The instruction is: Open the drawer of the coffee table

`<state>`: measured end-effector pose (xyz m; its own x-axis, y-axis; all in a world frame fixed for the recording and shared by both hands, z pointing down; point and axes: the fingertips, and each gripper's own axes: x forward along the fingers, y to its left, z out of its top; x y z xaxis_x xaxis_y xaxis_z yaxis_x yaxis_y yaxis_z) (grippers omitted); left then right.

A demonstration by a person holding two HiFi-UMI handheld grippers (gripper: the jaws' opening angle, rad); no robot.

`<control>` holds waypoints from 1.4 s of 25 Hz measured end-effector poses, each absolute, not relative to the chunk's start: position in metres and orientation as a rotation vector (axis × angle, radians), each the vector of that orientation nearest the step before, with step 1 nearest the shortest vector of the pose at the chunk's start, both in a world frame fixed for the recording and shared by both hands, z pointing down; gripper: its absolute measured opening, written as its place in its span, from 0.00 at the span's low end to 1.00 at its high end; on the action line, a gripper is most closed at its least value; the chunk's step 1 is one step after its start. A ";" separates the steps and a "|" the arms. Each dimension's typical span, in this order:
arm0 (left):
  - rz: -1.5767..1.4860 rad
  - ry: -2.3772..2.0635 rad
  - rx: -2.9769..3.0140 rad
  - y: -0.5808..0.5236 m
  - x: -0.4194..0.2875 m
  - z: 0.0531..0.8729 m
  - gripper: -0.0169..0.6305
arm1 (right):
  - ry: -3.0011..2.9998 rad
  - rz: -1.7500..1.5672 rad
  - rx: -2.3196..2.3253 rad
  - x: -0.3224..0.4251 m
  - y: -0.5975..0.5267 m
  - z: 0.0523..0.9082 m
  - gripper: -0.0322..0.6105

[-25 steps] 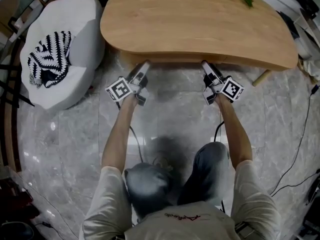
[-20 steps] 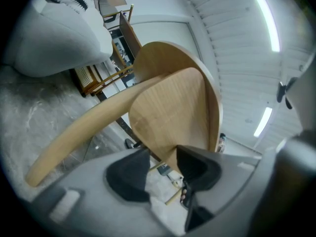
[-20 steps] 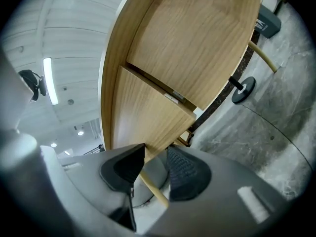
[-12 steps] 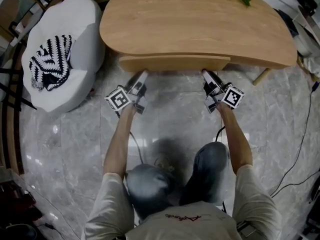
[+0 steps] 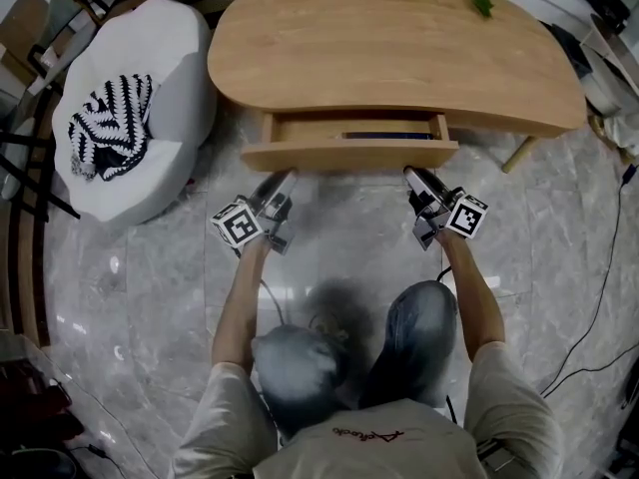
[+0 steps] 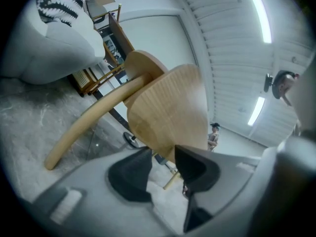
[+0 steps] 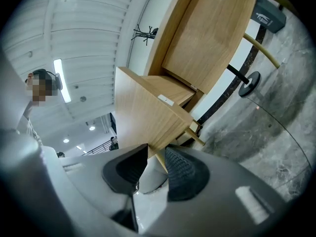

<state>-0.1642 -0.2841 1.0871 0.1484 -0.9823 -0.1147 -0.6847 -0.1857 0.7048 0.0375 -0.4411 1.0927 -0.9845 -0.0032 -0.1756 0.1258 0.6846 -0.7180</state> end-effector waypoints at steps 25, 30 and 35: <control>-0.032 -1.901 1.983 -0.240 -0.116 1.117 0.03 | 3.194 -0.657 -0.111 0.077 -0.409 1.122 0.08; 0.153 -1.958 2.027 -0.239 -0.111 1.123 0.03 | 3.287 -0.423 -0.173 0.081 -0.405 1.125 0.06; 0.204 -1.966 2.027 -0.246 -0.120 1.128 0.03 | 3.365 -0.286 -0.187 0.070 -0.405 1.130 0.06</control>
<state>-0.1199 -0.2461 1.1275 0.0484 -0.9487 0.3126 -0.9926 -0.0109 0.1205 0.0696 -0.4049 1.1305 -0.9653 -0.0881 0.2460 -0.1283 0.9799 -0.1526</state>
